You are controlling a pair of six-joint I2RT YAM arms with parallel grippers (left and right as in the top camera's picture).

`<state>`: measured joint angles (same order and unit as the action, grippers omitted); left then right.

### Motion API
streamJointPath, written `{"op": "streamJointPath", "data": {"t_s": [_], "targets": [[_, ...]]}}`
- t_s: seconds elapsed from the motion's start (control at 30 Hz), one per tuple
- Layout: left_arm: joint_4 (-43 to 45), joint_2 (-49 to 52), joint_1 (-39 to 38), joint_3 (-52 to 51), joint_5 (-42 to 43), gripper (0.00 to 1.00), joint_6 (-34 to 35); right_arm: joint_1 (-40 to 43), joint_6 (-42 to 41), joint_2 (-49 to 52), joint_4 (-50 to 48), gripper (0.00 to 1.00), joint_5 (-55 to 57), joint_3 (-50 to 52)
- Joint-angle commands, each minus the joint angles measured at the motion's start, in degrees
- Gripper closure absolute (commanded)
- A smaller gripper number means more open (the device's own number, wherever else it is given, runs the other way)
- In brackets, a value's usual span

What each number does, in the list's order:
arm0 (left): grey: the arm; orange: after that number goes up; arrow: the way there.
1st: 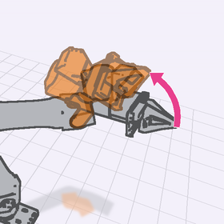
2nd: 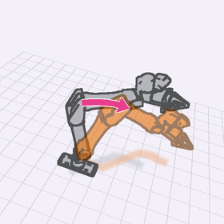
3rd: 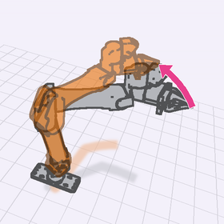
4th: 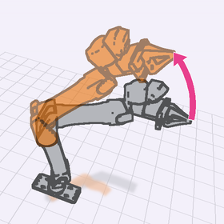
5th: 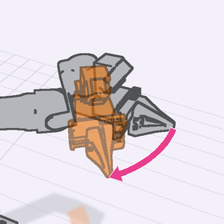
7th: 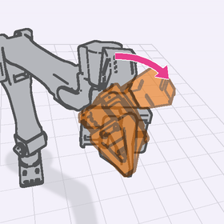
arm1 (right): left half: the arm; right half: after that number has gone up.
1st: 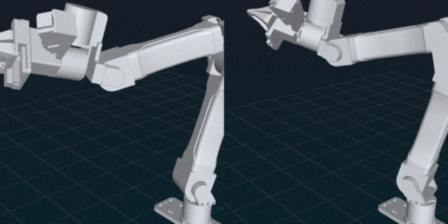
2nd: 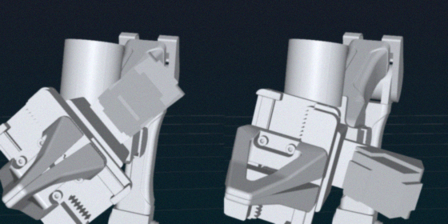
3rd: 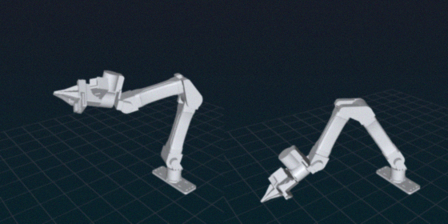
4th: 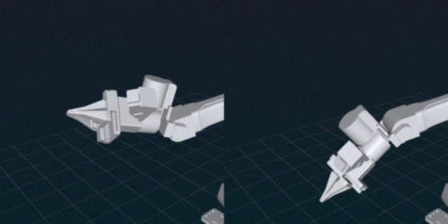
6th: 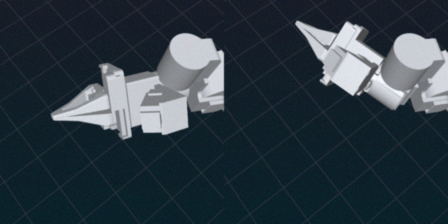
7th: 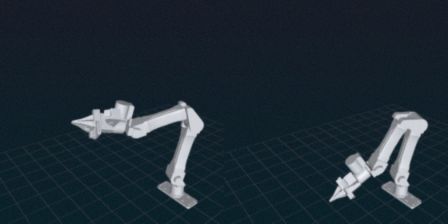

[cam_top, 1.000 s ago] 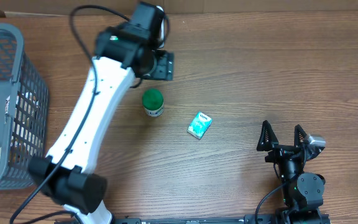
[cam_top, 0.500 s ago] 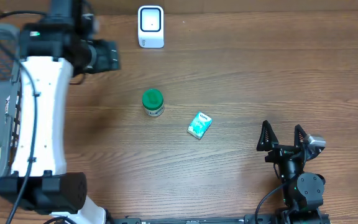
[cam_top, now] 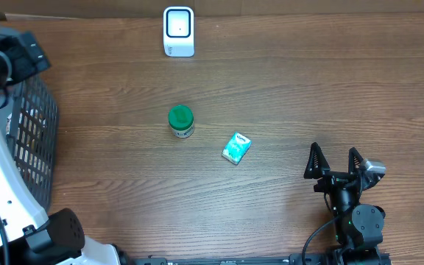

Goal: Scan the item barcode
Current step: 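Move the left gripper back into the basket and grasp the clear snack bag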

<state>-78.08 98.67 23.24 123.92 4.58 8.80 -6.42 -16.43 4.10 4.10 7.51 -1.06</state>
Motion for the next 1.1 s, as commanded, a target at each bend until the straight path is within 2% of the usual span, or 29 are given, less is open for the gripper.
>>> {"op": "streamJointPath", "data": {"t_s": [0.0, 0.3, 1.07], "targets": [[0.28, -0.52, 1.88, 0.85, -0.07, 0.04, -0.87, 0.07, 0.37, -0.13, -0.33, 0.0, 0.42, 0.57], [6.54, -0.52, 3.8, 0.85, -0.33, 0.02, -0.9, 0.07, 0.37, -0.13, -0.33, 0.0, 0.42, 0.57], [4.74, 1.44, 8.33, 0.83, -0.83, 0.0, -0.9, 0.07, 0.37, -0.13, -0.33, 0.0, 0.42, 0.57]]}}
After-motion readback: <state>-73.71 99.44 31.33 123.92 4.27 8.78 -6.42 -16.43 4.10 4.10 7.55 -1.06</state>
